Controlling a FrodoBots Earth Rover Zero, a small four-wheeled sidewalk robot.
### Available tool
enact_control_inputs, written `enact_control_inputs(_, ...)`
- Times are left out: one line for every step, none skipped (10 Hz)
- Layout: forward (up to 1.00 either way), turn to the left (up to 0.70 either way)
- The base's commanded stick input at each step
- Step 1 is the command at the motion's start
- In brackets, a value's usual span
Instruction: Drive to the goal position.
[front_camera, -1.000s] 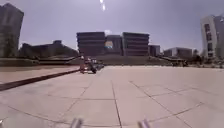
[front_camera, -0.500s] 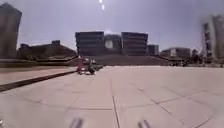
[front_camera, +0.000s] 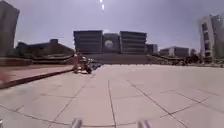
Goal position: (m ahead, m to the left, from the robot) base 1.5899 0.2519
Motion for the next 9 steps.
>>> enact_control_inputs(1.00,0.00)
enact_control_inputs(1.00,0.00)
enact_control_inputs(1.00,0.00)
enact_control_inputs(1.00,0.00)
enact_control_inputs(1.00,0.00)
enact_control_inputs(1.00,0.00)
enact_control_inputs(1.00,0.00)
enact_control_inputs(1.00,0.00)
enact_control_inputs(1.00,0.00)
